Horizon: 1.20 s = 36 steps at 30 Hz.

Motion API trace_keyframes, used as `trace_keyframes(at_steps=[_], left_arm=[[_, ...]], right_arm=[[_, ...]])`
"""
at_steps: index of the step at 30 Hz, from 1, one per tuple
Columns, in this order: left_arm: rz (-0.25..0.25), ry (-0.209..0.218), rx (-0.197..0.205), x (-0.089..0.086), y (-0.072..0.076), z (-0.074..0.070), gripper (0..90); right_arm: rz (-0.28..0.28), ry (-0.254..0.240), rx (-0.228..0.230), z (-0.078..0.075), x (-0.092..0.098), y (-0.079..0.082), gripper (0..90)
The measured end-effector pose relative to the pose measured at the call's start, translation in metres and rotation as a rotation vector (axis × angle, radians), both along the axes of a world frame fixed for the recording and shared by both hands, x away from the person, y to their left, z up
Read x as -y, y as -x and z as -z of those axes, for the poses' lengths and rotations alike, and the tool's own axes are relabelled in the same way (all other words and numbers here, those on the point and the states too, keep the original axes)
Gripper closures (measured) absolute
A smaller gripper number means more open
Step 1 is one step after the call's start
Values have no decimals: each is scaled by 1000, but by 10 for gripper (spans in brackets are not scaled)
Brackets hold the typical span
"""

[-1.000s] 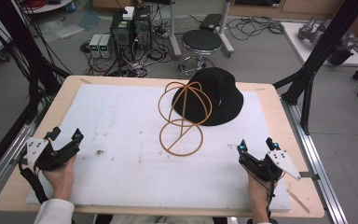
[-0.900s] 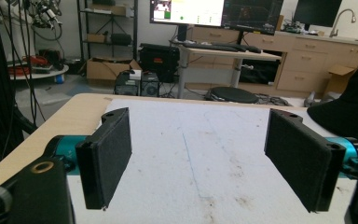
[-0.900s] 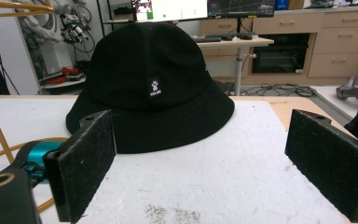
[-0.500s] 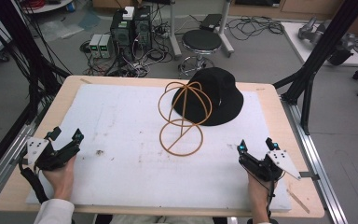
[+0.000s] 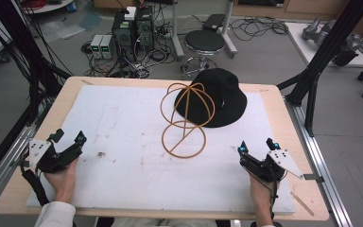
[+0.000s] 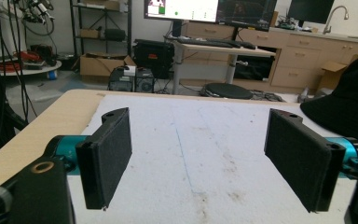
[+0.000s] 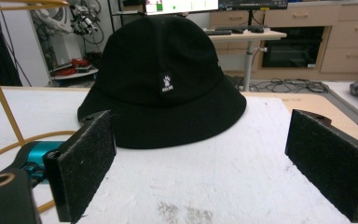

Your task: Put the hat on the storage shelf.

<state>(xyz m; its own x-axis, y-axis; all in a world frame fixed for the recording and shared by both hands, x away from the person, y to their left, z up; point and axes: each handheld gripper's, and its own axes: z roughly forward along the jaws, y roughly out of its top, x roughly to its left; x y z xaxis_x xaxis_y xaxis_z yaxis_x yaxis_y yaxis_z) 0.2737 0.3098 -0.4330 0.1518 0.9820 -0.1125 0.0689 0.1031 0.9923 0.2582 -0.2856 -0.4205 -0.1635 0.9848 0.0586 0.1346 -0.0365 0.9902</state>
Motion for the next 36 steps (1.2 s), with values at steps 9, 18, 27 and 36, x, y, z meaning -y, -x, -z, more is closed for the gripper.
trace_keyframes(at_steps=[9, 18, 27, 36], left_arm=[[-2, 1, -1, -1, 0, 0, 235], [-10, 7, -14, -2, 1, 1, 235], [3, 14, -17, -3, 1, 1, 239], [9, 23, -19, -2, -3, 1, 240]], right_arm=[[-29, 8, 18, -10, -9, -3, 78], [-44, -3, 18, -22, -7, -10, 78], [-49, 12, -17, -31, -8, -26, 78], [-43, 45, -56, -33, -10, -44, 78]])
